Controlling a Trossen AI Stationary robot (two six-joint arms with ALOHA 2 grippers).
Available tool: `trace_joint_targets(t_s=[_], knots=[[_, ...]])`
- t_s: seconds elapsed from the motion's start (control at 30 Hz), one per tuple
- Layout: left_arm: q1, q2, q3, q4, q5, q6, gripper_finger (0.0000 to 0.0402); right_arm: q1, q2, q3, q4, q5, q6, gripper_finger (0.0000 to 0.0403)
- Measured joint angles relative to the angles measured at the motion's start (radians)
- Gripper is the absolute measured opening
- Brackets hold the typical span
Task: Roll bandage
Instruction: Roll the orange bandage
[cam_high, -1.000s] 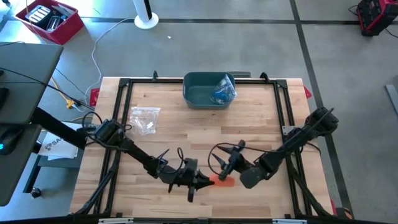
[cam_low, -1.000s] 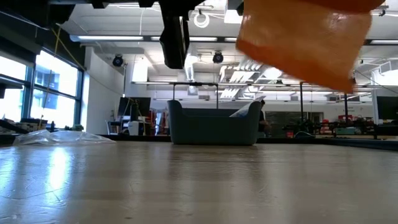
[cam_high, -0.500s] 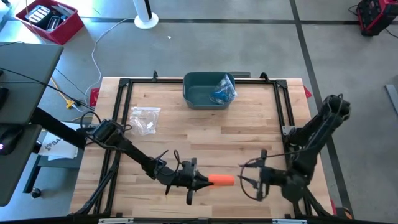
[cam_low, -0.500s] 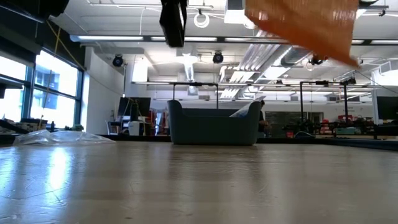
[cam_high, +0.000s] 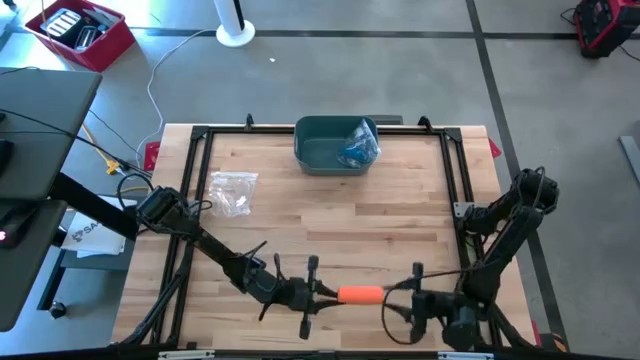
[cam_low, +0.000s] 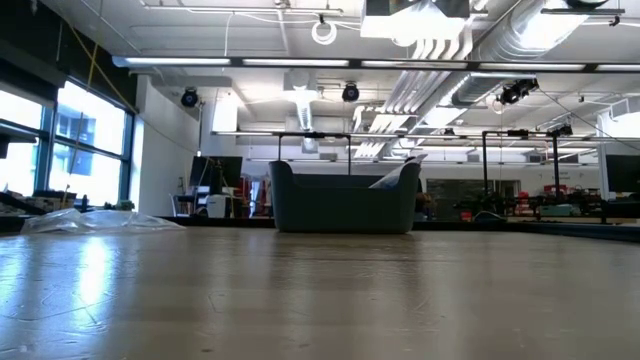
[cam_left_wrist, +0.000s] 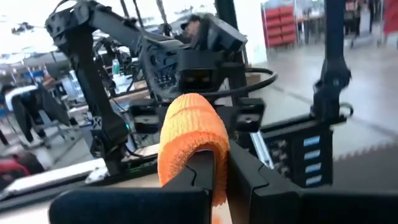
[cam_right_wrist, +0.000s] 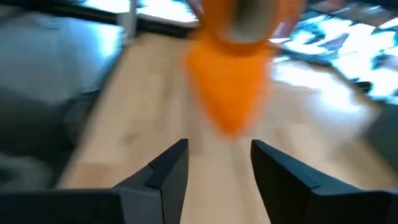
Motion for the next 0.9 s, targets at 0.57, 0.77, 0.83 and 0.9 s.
trace_joint_targets(t_s=[0.57, 0.77, 0.83, 0.9], knots=[[-0.026, -0.002, 0.156, -0.351, 0.027, 0.277, 0.002, 0.013, -0.052, 0.0, 0.239, -0.004, -0.321, 0.0167], [-0.044, -0.002, 0.174, -0.353, 0.033, 0.328, 0.0022, 0.006, -0.052, 0.0, 0.296, 0.014, -0.404, 0.0167], [-0.045, -0.002, 0.174, -0.353, 0.031, 0.33, 0.0022, -0.001, -0.052, 0.0, 0.299, -0.007, -0.406, 0.0167], [-0.045, -0.002, 0.174, -0.351, 0.032, 0.33, 0.0022, -0.005, -0.052, 0.0, 0.309, -0.009, -0.423, 0.0167]])
